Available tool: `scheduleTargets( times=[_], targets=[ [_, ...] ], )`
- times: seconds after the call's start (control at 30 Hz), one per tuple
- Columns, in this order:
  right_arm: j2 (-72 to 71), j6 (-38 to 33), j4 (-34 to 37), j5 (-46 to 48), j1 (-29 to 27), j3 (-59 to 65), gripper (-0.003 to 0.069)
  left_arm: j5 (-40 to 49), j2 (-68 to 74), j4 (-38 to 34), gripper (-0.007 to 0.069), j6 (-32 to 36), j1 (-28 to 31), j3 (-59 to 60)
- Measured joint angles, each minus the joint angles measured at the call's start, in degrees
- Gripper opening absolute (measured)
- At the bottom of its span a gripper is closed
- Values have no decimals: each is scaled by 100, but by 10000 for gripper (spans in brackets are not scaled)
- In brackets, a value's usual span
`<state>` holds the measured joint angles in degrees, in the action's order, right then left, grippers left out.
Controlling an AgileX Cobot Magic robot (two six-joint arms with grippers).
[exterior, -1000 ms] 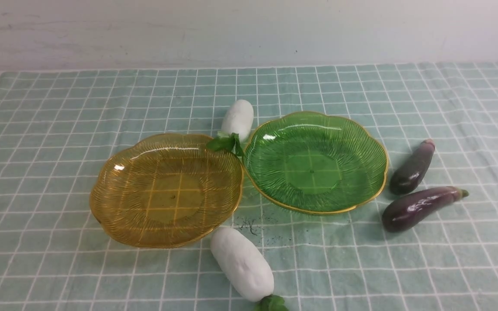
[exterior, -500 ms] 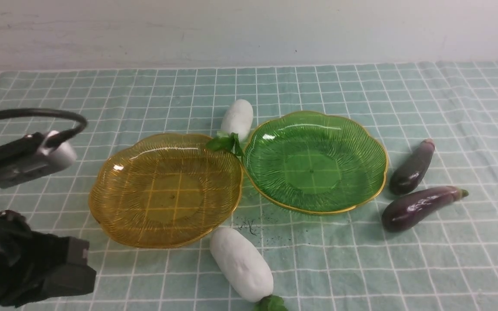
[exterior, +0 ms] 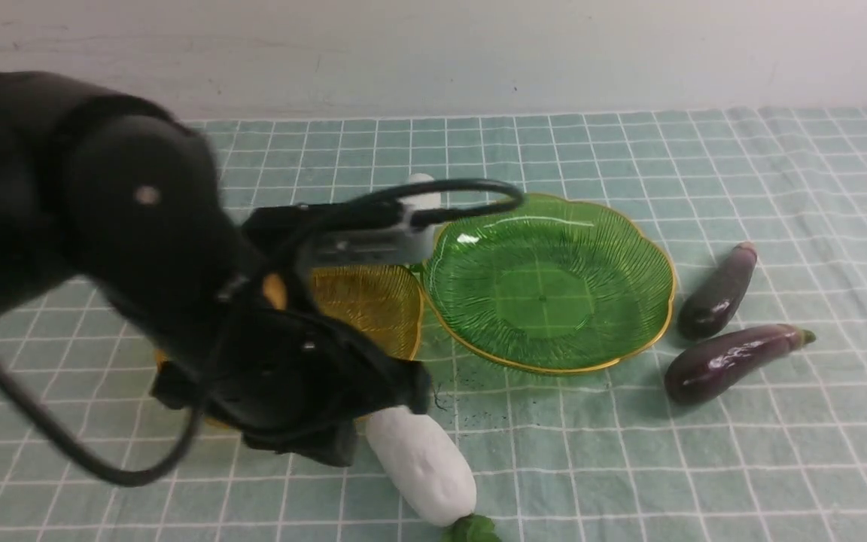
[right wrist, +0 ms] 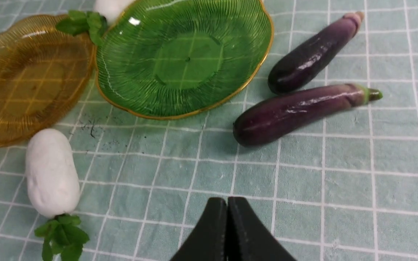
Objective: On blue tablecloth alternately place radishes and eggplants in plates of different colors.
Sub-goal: 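Pick up the white radish and place it in the left plate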
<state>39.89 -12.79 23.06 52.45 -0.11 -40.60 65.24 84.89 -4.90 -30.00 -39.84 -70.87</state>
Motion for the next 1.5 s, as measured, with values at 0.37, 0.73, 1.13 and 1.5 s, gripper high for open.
scheduleTargets(
  times=[0.37, 0.73, 1.13, 1.5],
  targets=[
    [39, -199, 84, 198, 0, -6, -15, -174, 1468, 114, 395, -550, -254, -774],
    [39, -299, 485, 297, 0, -6, -15, -543, 2218, -161, 682, -1003, 148, -785],
    [39, -503, 643, 328, 0, -6, -15, -1122, 2721, -335, 632, -960, 478, -802],
    [39, -523, 643, 343, 0, -6, -15, -1070, 2936, -329, 503, -883, 478, -809]
  ],
)
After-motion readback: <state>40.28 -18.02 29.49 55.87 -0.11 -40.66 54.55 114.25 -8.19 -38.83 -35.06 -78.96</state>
